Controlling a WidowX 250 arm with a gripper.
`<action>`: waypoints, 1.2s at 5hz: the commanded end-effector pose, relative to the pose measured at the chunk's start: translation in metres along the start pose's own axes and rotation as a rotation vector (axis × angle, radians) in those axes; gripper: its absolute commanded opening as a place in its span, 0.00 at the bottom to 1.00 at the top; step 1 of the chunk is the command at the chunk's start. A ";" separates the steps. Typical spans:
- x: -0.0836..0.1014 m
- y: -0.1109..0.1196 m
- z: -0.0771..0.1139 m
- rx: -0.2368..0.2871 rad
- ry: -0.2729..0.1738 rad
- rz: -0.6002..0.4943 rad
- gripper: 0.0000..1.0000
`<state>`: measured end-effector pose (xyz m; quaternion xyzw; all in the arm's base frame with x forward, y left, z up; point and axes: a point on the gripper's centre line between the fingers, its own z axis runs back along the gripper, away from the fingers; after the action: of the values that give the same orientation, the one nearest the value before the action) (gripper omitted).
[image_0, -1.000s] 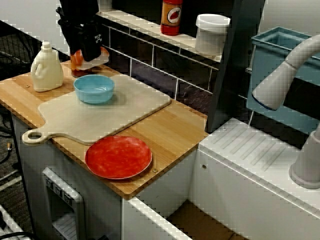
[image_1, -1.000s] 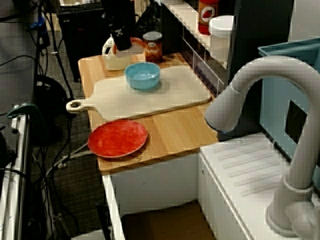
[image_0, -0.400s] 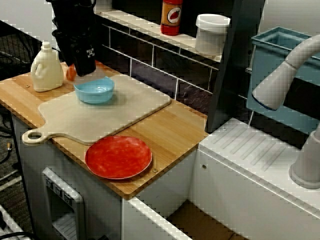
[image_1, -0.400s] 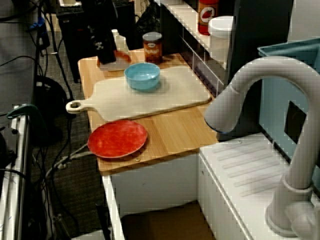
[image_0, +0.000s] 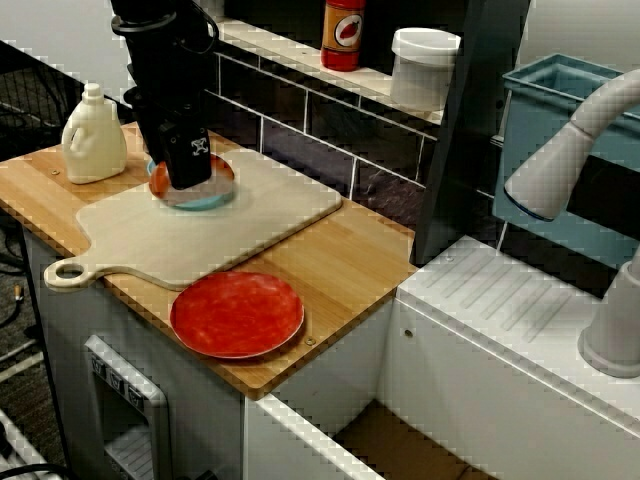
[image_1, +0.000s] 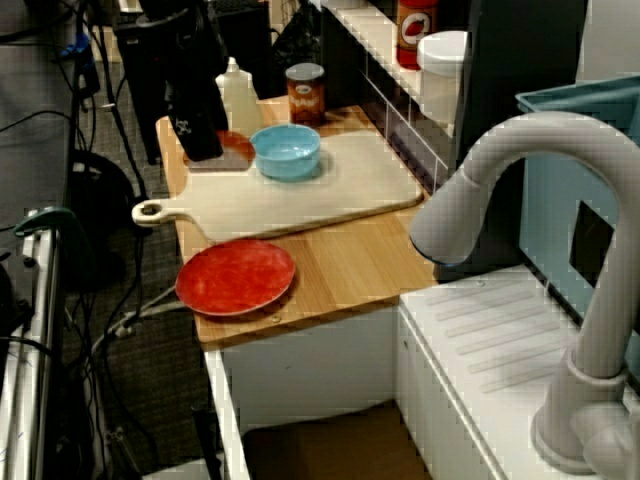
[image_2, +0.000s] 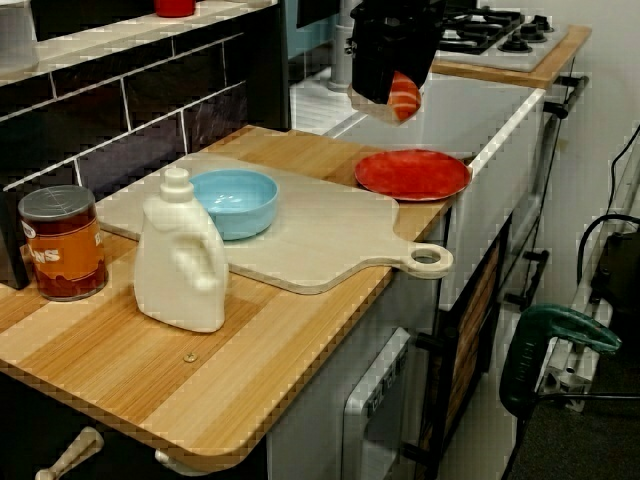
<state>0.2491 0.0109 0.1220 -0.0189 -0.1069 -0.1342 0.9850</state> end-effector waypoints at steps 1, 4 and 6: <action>0.006 -0.010 0.001 -0.003 -0.005 -0.017 0.00; -0.005 -0.042 -0.026 0.023 0.052 -0.073 0.00; -0.006 -0.046 -0.044 0.049 0.063 -0.073 0.00</action>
<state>0.2389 -0.0408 0.0710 0.0125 -0.0686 -0.1649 0.9838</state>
